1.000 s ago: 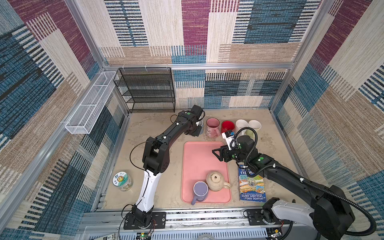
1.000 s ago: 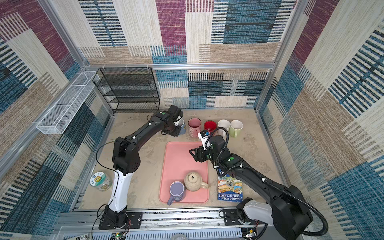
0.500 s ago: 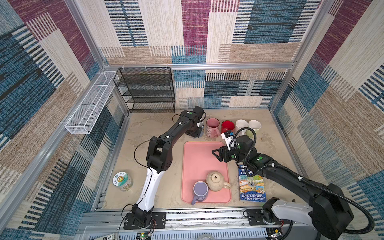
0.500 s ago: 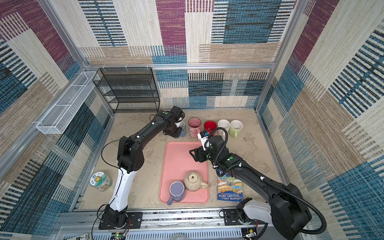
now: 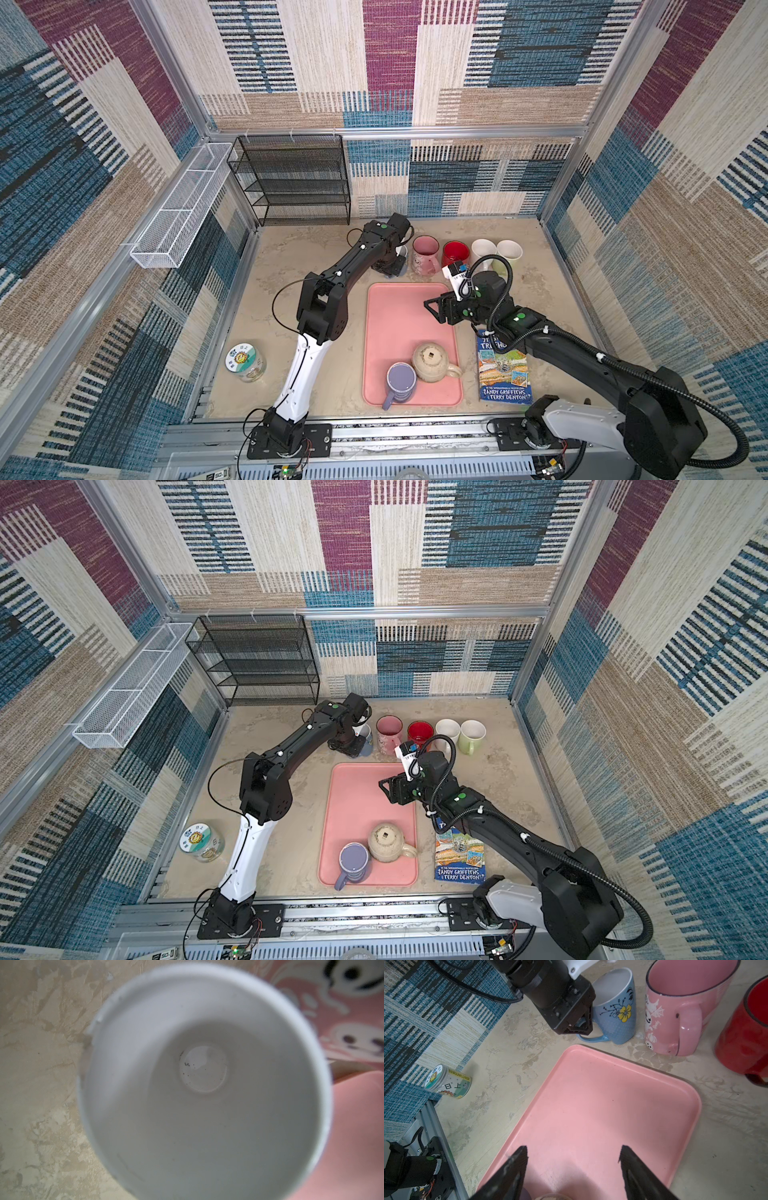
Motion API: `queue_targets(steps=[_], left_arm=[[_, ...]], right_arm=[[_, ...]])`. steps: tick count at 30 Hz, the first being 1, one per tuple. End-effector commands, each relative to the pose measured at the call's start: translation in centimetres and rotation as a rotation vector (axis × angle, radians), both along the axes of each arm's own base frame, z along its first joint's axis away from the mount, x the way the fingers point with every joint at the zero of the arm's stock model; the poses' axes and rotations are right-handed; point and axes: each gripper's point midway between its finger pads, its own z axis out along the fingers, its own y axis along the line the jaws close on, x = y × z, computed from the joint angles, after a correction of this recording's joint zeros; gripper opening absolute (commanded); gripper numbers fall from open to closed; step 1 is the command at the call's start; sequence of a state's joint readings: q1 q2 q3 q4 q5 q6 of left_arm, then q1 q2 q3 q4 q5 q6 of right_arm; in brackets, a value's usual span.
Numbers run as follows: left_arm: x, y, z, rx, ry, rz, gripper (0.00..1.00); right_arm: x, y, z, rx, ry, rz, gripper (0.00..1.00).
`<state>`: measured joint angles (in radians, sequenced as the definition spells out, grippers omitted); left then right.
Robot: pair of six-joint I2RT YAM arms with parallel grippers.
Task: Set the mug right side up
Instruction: 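Set the blue mug beside the pink mug, open left gripper, while right moves over tray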
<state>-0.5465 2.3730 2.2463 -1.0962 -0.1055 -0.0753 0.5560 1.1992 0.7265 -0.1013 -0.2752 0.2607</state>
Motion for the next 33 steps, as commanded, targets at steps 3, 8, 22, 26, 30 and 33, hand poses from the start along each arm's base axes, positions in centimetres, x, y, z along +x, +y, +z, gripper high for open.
queue_targets(steps=[3, 8, 22, 26, 30, 33], left_arm=[[0.2, 0.1, 0.7, 0.015, -0.02, -0.015, 0.3], [0.3, 0.0, 1.5, 0.01, -0.036, -0.018, 0.34], [-1.0, -0.1, 7.0, -0.074, -0.1, -0.024, 0.38], [-2.6, 0.2, 9.6, -0.116, -0.116, -0.028, 0.39], [-4.4, 0.7, 11.7, -0.146, -0.152, -0.038, 0.39], [-6.1, 1.0, 12.8, -0.176, -0.176, -0.039, 0.4]], right_arm=[[0.3, -0.1, 0.7, 0.0, -0.03, -0.01, 0.73], [0.1, -0.2, 1.0, 0.002, -0.031, -0.01, 0.73], [-2.3, -0.8, 0.7, -0.046, 0.049, -0.016, 0.82], [-4.1, -0.4, -1.0, -0.133, 0.107, -0.015, 0.85], [-6.1, 0.1, -2.4, -0.186, 0.164, -0.011, 0.86], [-7.3, 0.0, -3.0, -0.203, 0.188, -0.018, 0.87]])
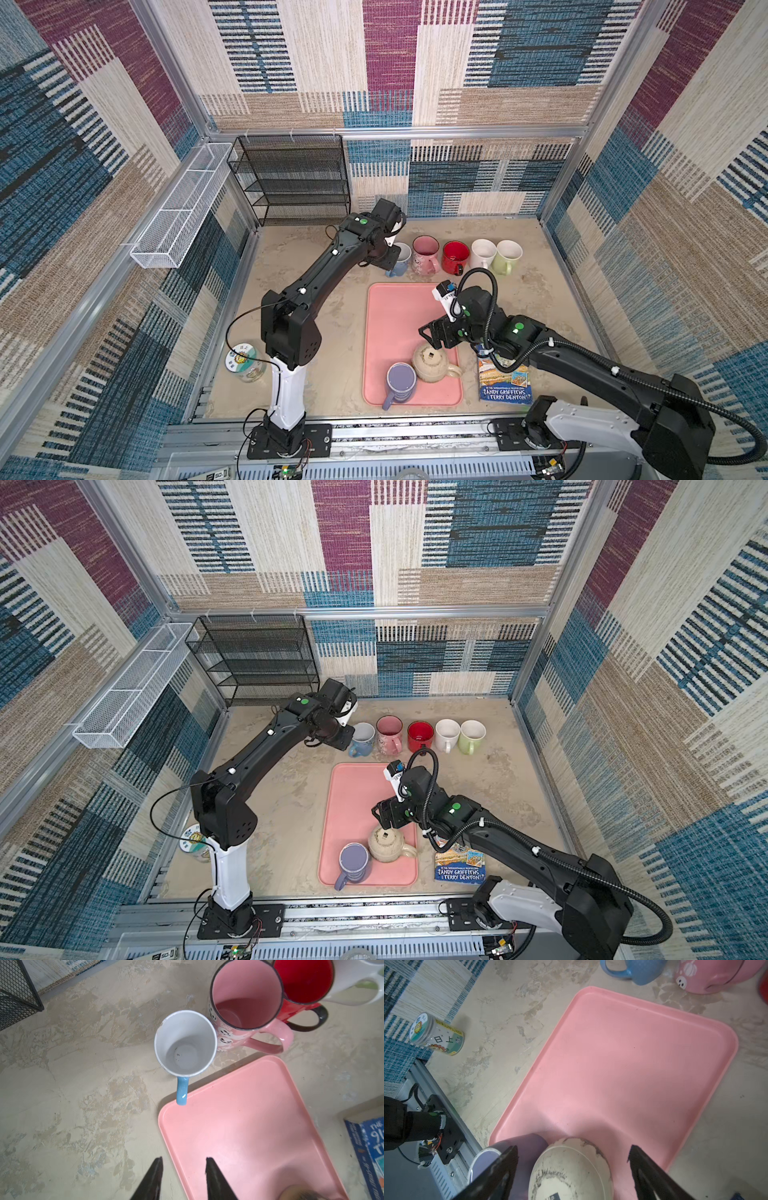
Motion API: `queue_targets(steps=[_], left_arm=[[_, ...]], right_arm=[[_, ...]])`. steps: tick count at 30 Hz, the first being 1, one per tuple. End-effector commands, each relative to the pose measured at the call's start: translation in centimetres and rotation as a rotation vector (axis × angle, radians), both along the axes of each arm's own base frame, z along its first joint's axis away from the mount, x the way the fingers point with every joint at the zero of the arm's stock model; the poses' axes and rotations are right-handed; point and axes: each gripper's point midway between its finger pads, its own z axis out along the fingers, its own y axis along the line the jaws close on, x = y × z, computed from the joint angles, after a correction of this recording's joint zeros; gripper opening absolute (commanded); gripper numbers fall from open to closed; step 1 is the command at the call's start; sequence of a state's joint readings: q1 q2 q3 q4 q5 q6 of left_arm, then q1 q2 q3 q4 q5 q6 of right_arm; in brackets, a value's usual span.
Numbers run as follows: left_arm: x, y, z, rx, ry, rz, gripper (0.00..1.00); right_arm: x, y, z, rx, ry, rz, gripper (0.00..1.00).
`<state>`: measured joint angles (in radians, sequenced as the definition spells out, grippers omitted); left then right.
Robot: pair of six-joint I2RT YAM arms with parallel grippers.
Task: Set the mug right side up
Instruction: 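Set the blue mug beside the pink mug, open left gripper, while right moves over tray, then draw the left gripper back while the right gripper lowers over the upside-down cream mug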
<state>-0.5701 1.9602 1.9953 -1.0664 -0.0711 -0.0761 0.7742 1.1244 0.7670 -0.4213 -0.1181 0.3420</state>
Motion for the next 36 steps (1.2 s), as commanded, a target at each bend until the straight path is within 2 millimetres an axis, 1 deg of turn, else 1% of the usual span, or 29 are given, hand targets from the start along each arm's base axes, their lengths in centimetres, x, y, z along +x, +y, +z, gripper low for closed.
queue_targets(steps=[1, 3, 6, 8, 13, 17, 25, 27, 30, 33, 36], left_arm=[[-1.2, -0.2, 1.4, -0.054, -0.038, -0.005, 0.4], [-2.4, 0.0, 1.8, -0.073, -0.042, -0.007, 0.4], [-4.5, 0.4, 2.0, -0.1, -0.034, -0.014, 0.4], [-5.8, 0.9, 2.0, -0.104, -0.027, -0.019, 0.41], [-8.5, 2.1, 2.5, -0.116, -0.036, -0.027, 0.42], [-10.1, 3.1, 3.0, -0.133, -0.05, -0.029, 0.42], [-12.4, 5.1, 4.6, -0.153, -0.11, -0.03, 0.42], [-12.9, 5.4, 4.7, -0.158, -0.116, -0.032, 0.42], [-13.5, 5.9, 4.3, -0.151, -0.114, -0.032, 0.43], [-14.0, 6.1, 3.5, -0.15, -0.095, -0.034, 0.42], [-14.5, 6.3, 3.2, -0.15, -0.09, -0.035, 0.42]], right_arm=[[-1.0, -1.1, -1.1, -0.051, 0.041, -0.063, 0.88], [-1.9, -1.1, -1.5, -0.066, 0.059, -0.06, 0.91], [-3.2, -1.4, -2.6, -0.106, 0.089, -0.057, 0.92], [-4.2, -1.2, -3.1, -0.105, 0.106, -0.047, 0.93], [-5.7, -0.6, -4.1, -0.14, 0.138, -0.025, 0.95], [-6.5, -0.4, -5.0, -0.176, 0.156, -0.02, 0.95], [-7.4, -0.8, -6.5, -0.183, 0.205, -0.049, 0.93], [-7.5, -0.8, -6.7, -0.182, 0.211, -0.052, 0.93], [-7.5, -0.7, -7.2, -0.192, 0.219, -0.053, 0.92], [-7.1, -0.4, -7.4, -0.196, 0.215, -0.062, 0.92], [-6.6, -0.2, -7.8, -0.206, 0.209, -0.083, 0.91]])
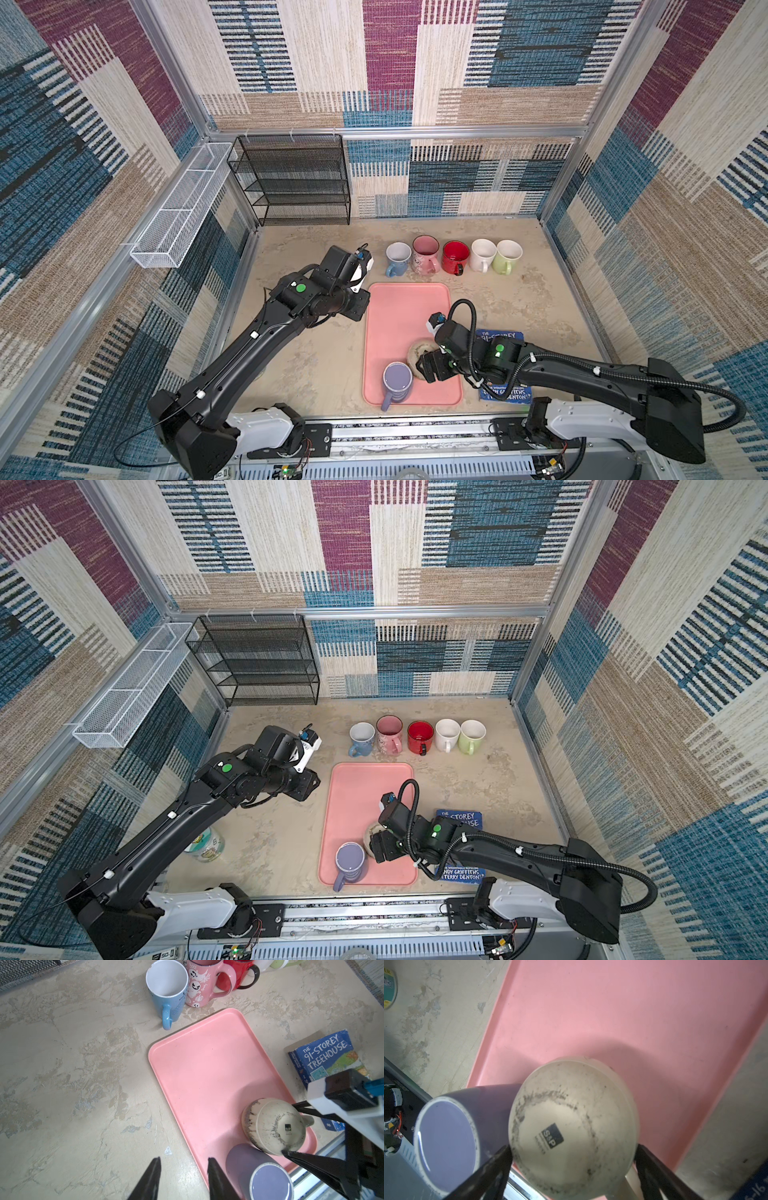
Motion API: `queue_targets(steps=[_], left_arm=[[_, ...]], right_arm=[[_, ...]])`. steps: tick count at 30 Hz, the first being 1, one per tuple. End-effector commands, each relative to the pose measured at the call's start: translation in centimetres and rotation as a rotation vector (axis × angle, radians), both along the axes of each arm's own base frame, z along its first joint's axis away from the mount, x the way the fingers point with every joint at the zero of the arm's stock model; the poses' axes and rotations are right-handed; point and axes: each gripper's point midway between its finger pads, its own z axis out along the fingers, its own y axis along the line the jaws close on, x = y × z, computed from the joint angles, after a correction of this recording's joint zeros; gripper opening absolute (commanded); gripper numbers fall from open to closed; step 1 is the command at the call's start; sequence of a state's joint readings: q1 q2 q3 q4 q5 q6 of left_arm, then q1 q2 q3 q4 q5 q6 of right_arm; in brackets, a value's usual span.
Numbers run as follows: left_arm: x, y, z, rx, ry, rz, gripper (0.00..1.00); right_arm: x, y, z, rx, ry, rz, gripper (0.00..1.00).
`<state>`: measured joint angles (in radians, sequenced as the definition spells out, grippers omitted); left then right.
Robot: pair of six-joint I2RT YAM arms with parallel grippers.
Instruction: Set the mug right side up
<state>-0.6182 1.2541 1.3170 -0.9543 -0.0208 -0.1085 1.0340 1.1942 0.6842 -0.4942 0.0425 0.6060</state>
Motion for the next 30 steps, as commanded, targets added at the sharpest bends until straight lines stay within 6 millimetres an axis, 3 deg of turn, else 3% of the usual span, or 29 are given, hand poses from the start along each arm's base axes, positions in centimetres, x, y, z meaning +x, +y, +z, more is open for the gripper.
queue_targets(steps=[1, 10, 23, 30], left_arm=[[-0.3, 0.1, 0.2, -0.022, -0.008, 0.01, 0.42], [-2.1, 0.8, -0.4, -0.047, 0.002, 0.004, 0.42], [-4.6, 2.0, -2.4, -0.07, 0.041, 0.006, 0.42], [-5.0, 2.4, -3.6, -0.062, 0.045, 0.014, 0.43]], right_arm=[[-0.1, -0.9, -1.3, -0.053, 0.027, -0.043, 0.9], [3.0, -0.1, -2.0, -0.108, -0.007, -0.123, 0.85], [11.1, 0.1, -1.4, -0.093, -0.084, -0.208, 0.83], [12.2, 1.1, -0.4, -0.088, -0.102, -0.161, 0.89]])
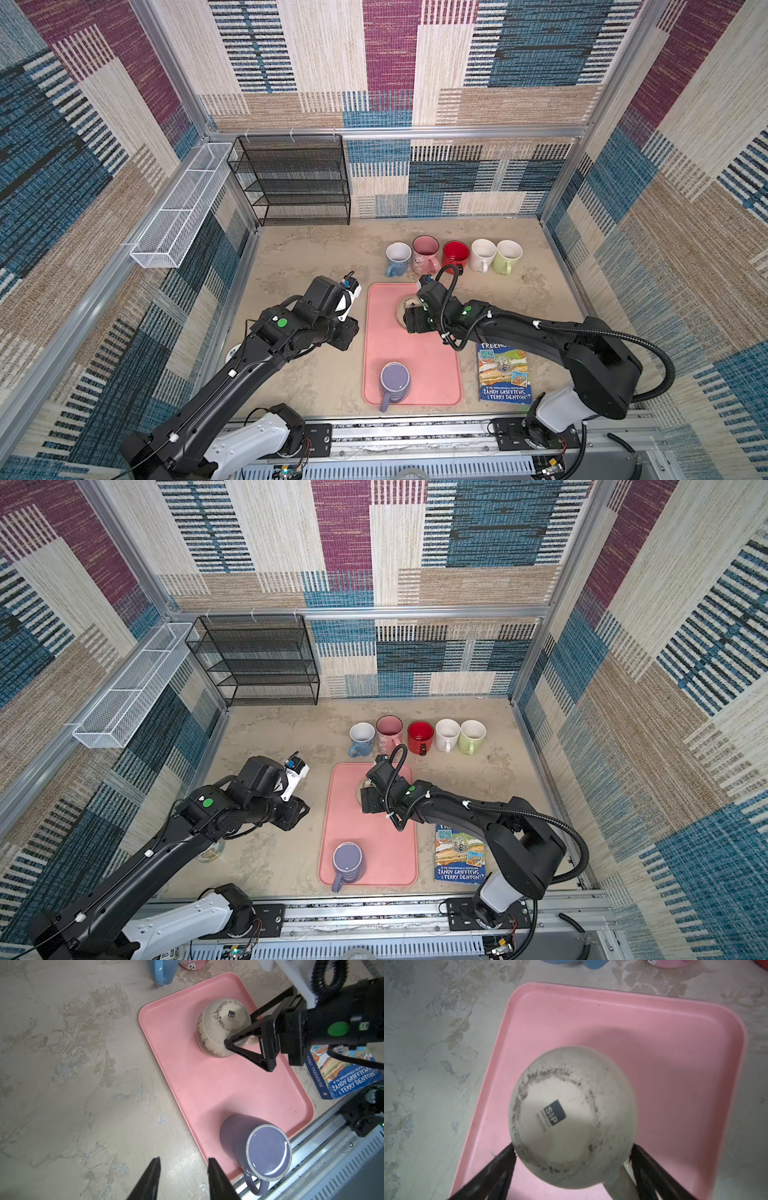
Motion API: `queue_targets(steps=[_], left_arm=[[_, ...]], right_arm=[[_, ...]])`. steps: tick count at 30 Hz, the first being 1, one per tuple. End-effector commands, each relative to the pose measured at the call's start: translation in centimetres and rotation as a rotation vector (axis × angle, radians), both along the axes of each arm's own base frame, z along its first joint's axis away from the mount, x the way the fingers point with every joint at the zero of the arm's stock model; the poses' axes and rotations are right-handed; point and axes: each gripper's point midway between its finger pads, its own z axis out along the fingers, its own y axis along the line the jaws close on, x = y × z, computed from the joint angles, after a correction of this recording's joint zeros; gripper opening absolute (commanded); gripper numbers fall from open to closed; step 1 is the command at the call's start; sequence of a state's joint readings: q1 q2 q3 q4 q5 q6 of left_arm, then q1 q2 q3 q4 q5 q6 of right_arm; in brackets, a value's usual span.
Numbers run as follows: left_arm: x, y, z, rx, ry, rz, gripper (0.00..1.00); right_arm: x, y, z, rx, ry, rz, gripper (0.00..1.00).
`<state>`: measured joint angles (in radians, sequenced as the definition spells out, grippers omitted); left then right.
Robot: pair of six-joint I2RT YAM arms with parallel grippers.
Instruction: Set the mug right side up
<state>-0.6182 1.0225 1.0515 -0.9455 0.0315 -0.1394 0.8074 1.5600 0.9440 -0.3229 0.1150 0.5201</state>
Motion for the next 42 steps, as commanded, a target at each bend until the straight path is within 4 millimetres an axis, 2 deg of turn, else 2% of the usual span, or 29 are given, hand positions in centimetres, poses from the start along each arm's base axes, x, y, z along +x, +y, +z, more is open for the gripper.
queue_targets(steps=[1, 6, 10, 17, 21, 29, 42], left_arm=[[0.2, -0.2, -0.1, -0.027, -0.009, 0.016, 0.43], [0.2, -0.3, -0.7, -0.027, -0.017, 0.003, 0.43], [0.3, -0.5, -1.4, -0.03, -0.018, -0.004, 0.43], [0.2, -0.3, -1.9, -0.023, -0.013, -0.006, 0.43], [0.2, -0.1, -2.0, -0.021, -0.016, -0.001, 0.43], [0.2, 0.0, -2.0, -0.019, -0.018, 0.0, 0.43], [0.4, 0.1, -2.3, -0.011, -0.011, 0.01, 0.43]], right_arm=[[-0.9, -1.0, -0.5, -0.068, 0.026, 0.039, 0.89], [-1.9, -1.4, 0.0, -0.055, 0.029, 0.062, 0.9], [-3.3, -1.4, -0.5, -0.048, 0.046, 0.103, 0.9], [-5.9, 0.0, -1.3, -0.076, 0.056, 0.19, 0.9], [-6.7, 1.0, -1.3, -0.073, 0.057, 0.216, 0.89], [-6.4, 2.4, -0.5, -0.06, 0.043, 0.233, 0.88], [-6.3, 1.8, 1.2, -0.098, 0.013, 0.252, 0.78]])
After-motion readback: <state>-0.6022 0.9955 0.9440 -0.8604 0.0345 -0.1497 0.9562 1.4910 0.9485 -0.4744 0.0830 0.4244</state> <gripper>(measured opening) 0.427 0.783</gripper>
